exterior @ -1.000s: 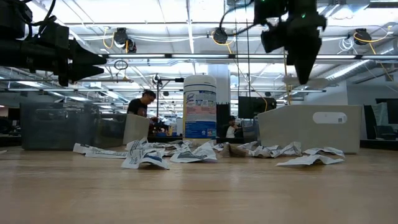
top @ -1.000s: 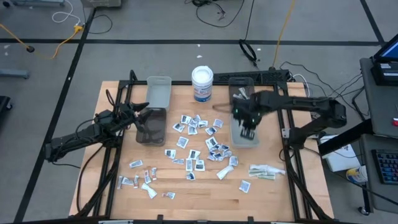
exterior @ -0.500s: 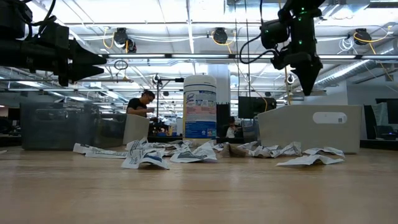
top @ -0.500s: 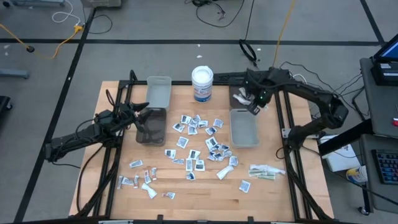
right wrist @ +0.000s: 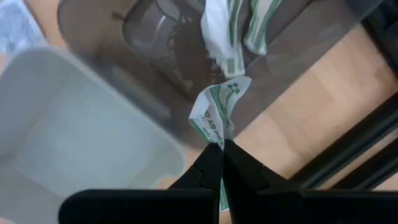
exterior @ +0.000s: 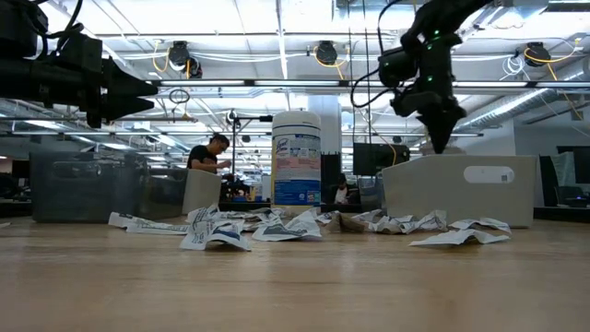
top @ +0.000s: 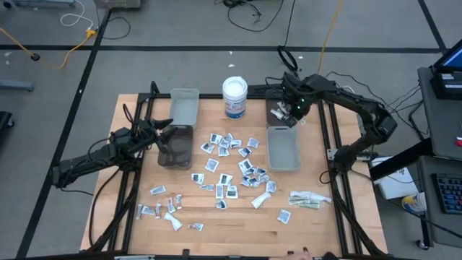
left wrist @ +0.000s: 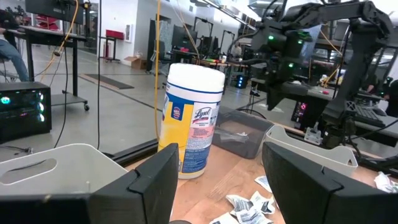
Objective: Pick & Place First Aid Supplies
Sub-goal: Put the green bandage into the right black bin
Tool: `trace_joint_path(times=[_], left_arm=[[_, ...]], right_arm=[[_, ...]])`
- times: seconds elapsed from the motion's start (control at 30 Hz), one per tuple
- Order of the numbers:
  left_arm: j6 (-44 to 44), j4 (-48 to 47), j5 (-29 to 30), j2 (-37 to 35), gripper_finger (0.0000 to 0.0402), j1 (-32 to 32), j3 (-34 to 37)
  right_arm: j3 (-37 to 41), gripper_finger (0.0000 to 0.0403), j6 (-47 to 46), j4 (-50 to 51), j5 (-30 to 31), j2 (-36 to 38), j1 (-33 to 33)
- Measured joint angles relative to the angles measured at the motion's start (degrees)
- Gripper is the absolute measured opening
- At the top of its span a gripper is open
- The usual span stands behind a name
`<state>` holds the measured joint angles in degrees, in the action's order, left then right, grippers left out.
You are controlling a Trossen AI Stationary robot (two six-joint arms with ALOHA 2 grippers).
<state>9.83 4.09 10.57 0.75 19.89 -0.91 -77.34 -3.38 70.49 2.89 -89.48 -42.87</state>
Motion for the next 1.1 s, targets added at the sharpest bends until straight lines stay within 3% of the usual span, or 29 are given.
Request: trace_joint_path(times=[0.4, 0.53, 0.7, 1.1], left_arm=[[0.0, 0.0, 0.0, 0.0, 0.0237, 0.0, 0.0], [0.0, 0.0, 0.0, 0.0, 0.0237, 0.0, 0.0], [0.0, 0.0, 0.0, 0.0, 0.0237, 0.0, 0.0], [0.0, 0.0, 0.0, 0.0, 0.0237, 0.0, 0.0]], right_arm=[[-16.7, 0.0000, 1.8, 2.7, 0.0, -12.4, -4.2], [-19.1, 0.0000, 2.0, 3.0, 0.0, -14.5, -4.9], [-17.2, 0.0000, 1.7, 1.6, 0.0, -16.3, -5.5], [-3.9, 0.0000, 3.4, -13.9, 0.0, -17.5, -5.5]])
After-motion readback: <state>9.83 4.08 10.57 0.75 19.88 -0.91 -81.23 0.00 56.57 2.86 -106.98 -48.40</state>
